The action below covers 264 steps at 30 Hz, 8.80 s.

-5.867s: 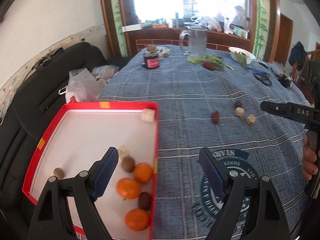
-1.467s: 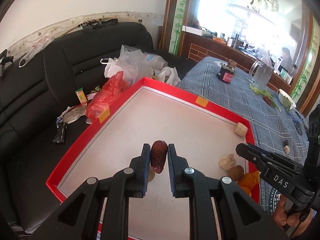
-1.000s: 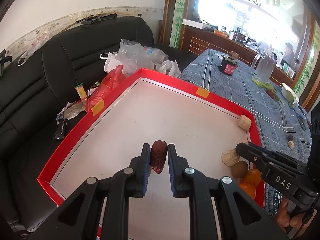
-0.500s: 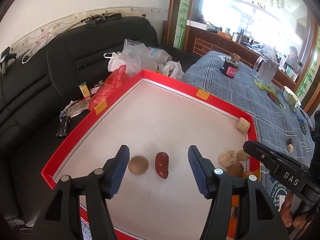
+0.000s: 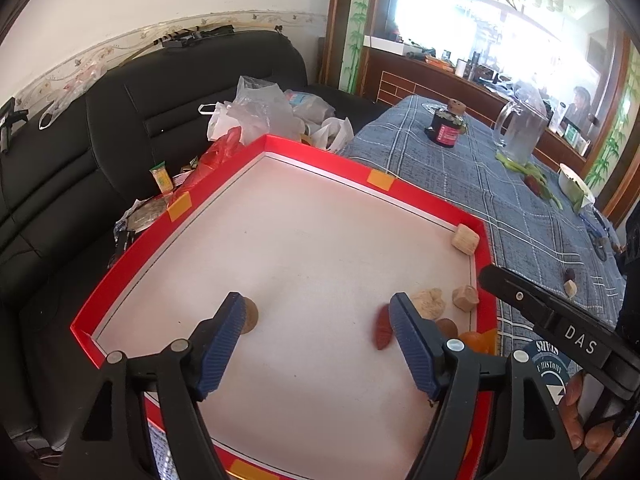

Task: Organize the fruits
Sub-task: 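Carry the date into the tray and open the left tool while the right drops the cube there, then move both tools back over the last date and cube on the tablecloth, then grasp a tan cube with the right tool while the left tool grasps a dark date, then carry the date into the tray and open the left tool while the right carries the cube there, then open the right tool to drop the tan cube into the tray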

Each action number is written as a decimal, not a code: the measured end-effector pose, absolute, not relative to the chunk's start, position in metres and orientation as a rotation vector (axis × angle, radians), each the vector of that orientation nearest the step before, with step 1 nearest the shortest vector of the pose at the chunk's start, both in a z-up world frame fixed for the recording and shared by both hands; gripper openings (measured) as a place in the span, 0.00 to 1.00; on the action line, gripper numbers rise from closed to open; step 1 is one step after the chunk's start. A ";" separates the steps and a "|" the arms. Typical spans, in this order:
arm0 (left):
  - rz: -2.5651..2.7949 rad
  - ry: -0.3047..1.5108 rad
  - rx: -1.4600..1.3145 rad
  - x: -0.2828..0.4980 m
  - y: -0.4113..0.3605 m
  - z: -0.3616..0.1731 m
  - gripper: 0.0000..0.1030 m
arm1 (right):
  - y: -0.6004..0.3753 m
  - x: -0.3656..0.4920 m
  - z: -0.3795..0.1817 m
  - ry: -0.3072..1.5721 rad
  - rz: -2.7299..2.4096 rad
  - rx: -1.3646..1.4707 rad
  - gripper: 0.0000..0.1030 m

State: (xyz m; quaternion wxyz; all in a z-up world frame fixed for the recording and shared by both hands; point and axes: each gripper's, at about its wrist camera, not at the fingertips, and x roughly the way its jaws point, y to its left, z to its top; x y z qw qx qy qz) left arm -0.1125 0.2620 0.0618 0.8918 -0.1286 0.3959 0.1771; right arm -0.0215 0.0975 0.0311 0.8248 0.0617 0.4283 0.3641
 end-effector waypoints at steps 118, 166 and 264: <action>-0.044 0.885 0.129 0.062 -0.022 0.028 0.77 | -0.176 0.073 0.028 0.895 0.178 0.264 0.25; 0.151 0.594 0.021 -0.073 0.106 0.118 0.21 | -0.108 0.029 0.052 0.741 0.398 0.156 0.25; 0.450 0.710 -0.217 -0.144 0.287 0.062 0.68 | 0.130 -0.109 0.032 0.793 0.946 0.026 0.26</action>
